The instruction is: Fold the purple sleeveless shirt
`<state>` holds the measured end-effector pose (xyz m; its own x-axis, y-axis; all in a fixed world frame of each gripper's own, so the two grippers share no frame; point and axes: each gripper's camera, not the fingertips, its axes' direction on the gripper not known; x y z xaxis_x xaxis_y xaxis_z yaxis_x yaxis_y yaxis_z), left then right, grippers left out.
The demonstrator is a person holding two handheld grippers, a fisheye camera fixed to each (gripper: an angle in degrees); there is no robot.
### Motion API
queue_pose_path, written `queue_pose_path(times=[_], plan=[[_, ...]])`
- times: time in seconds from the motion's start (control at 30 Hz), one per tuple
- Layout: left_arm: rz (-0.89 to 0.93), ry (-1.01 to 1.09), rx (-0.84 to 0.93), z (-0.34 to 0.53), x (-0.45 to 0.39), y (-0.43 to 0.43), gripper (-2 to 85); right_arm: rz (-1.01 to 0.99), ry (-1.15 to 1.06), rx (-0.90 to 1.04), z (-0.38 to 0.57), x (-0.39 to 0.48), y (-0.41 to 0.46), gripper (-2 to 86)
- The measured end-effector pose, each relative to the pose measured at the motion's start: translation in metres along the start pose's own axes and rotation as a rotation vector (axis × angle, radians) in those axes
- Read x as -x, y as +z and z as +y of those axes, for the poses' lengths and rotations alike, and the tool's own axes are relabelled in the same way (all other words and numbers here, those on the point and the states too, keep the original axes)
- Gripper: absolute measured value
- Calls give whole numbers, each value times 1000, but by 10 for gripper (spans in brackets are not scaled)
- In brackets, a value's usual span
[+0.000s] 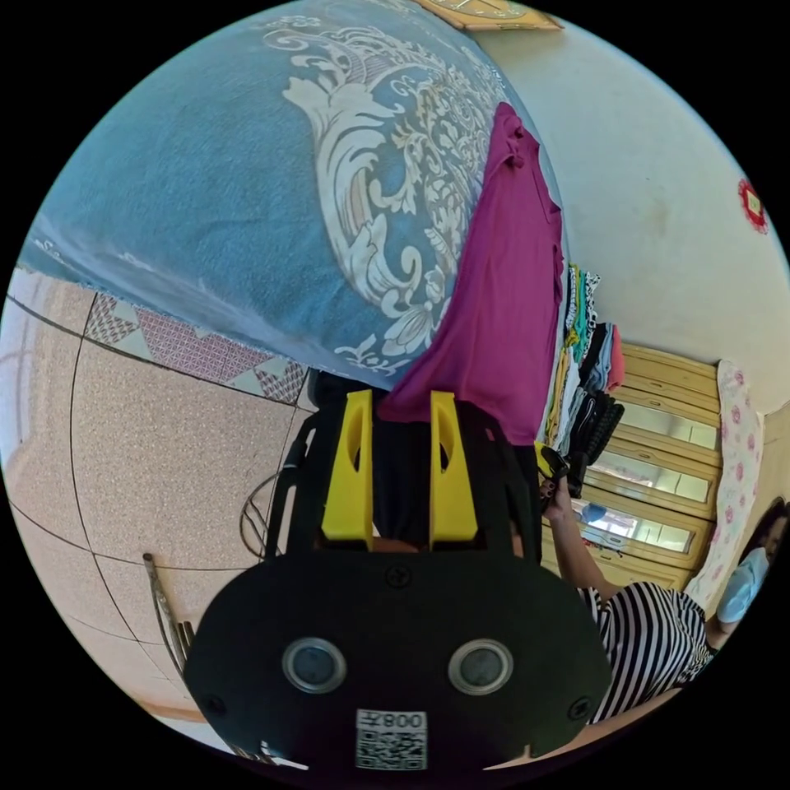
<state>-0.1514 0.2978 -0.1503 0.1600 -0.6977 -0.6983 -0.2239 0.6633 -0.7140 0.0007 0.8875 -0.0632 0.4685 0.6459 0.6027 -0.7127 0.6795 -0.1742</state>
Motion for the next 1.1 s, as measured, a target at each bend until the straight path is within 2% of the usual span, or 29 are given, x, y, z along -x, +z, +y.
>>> queue_pose_path(times=[0.37, 0.77, 1.1], plan=[[11, 56, -10, 49, -19, -8, 31, -32, 0, 16, 28, -9, 1, 25], [194, 150, -159, 125, -53, -64, 17, -232, -93, -62, 76, 2, -46, 12], [300, 273, -240, 175, -98, -91, 14, -266, -220, -93, 112, 39, -77, 10]])
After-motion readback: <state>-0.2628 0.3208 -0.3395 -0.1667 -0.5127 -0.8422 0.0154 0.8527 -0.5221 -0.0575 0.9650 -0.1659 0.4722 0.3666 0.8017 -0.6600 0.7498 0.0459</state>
